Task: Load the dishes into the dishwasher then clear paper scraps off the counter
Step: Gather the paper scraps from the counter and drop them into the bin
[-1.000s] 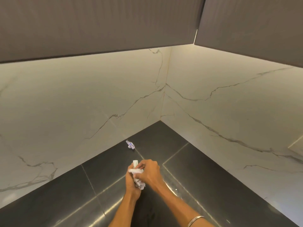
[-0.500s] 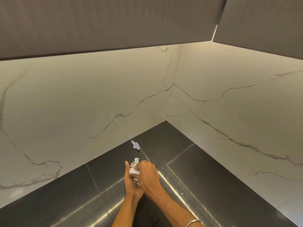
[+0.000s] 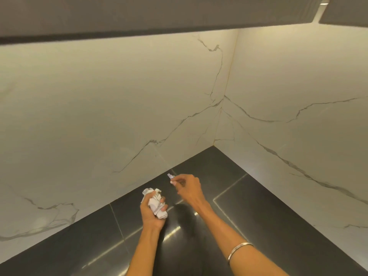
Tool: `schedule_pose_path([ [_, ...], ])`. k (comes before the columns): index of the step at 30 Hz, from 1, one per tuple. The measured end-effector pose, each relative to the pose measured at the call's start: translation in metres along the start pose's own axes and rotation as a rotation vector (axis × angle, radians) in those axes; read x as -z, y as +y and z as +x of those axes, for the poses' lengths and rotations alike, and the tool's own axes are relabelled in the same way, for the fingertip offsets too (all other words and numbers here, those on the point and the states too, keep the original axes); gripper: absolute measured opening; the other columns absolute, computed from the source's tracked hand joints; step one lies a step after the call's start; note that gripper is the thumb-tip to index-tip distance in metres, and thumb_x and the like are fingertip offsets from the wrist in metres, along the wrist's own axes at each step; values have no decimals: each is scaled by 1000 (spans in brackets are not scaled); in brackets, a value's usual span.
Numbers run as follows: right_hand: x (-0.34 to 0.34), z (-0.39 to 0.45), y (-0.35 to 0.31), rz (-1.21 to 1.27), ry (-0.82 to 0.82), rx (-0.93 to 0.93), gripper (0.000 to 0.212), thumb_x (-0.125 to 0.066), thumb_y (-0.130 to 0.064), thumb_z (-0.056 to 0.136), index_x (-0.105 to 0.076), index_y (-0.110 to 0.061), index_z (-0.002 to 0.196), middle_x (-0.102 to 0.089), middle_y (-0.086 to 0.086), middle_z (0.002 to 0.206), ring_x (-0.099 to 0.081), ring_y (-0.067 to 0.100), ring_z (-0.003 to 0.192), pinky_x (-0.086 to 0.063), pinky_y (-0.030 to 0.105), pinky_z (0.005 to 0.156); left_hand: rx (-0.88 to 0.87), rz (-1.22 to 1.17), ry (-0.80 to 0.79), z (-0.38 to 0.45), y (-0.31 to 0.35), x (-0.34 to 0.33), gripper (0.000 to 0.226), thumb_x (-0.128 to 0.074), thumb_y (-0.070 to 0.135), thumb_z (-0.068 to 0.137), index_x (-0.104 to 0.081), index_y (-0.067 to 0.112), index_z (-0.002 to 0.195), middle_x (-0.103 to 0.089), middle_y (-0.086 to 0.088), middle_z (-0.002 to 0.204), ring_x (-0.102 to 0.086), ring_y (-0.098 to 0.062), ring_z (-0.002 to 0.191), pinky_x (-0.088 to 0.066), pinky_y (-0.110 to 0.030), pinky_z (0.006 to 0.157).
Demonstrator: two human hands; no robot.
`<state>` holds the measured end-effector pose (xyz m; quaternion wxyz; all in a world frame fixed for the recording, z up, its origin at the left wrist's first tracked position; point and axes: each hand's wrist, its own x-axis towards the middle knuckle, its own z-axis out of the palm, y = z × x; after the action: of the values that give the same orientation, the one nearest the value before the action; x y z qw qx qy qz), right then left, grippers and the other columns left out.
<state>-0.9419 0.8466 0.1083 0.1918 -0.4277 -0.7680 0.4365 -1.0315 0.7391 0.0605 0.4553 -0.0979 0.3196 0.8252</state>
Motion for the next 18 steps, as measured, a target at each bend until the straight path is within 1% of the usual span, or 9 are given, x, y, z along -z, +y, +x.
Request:
schedule_pose_path([
  [2, -9, 12, 10, -162, -3, 34, 36, -63, -10, 88, -68, -31, 116, -66, -6, 114, -65, 9, 98, -49, 14, 79, 23, 53, 10, -5, -4, 4, 9, -54, 6, 78, -54, 15, 80, -53, -4, 67, -45, -12, 40, -32, -16, 31],
  [3, -16, 17, 14, -218, -33, 54, 47, -60, -3, 87, -63, -29, 125, -59, -3, 125, -60, 12, 108, -44, 10, 80, 42, 71, 8, -7, -7, 5, 9, -54, 5, 78, -54, 14, 80, -51, -4, 66, -43, -13, 38, -31, -16, 30],
  [5, -26, 26, 17, -347, -124, 89, 66, -56, 5, 85, -49, -27, 142, -41, 3, 146, -47, 21, 127, -45, 22, 93, 69, 83, 10, -10, -11, 7, 9, -56, 5, 78, -55, 14, 80, -49, -5, 64, -43, -13, 37, -32, -17, 30],
  [7, -37, 34, 20, -499, -211, 104, 77, -54, 7, 84, -34, -24, 151, -27, 5, 156, -38, 31, 134, -44, 39, 103, 61, 71, 22, -13, -10, 7, 10, -60, 5, 75, -56, 13, 80, -49, -6, 63, -44, -14, 38, -33, -18, 30],
  [8, -43, 36, 21, -577, -231, 104, 76, -54, 6, 85, -31, -20, 152, -28, 5, 156, -40, 33, 131, -45, 42, 102, 57, 73, 30, -13, -10, 7, 10, -61, 6, 74, -56, 12, 79, -50, -6, 63, -45, -14, 38, -33, -18, 30],
  [10, -53, 36, 28, -661, -179, 121, 59, -56, 1, 89, -42, -12, 145, -41, 7, 146, -50, 32, 119, -49, 38, 93, 50, 80, 46, -12, -11, 6, 7, -59, 6, 77, -56, 12, 79, -51, -6, 62, -45, -14, 39, -34, -18, 31],
  [13, -51, 24, 37, -636, -19, 115, 16, -54, -6, 97, -64, -8, 109, -61, 7, 108, -61, 23, 93, -45, 26, 68, 57, 90, 67, -10, -15, 5, 6, -53, 5, 82, -57, 10, 81, -52, -6, 64, -45, -14, 40, -33, -18, 31],
  [15, -41, 13, 42, -540, 28, 23, 17, -52, -6, 97, -62, -9, 83, -61, 3, 88, -62, 21, 80, -39, 23, 62, 61, 121, 70, -11, -17, 5, 7, -53, 7, 83, -60, 6, 86, -55, -7, 67, -46, -14, 41, -33, -19, 31],
  [18, -18, -5, 47, -120, 161, -242, 21, -57, -8, 91, -74, -14, 81, -69, -7, 87, -65, 12, 83, -42, 19, 67, 71, 236, 95, -13, -24, 7, 7, -56, 5, 85, -60, 5, 91, -58, -11, 70, -49, -16, 43, -35, -20, 32],
])
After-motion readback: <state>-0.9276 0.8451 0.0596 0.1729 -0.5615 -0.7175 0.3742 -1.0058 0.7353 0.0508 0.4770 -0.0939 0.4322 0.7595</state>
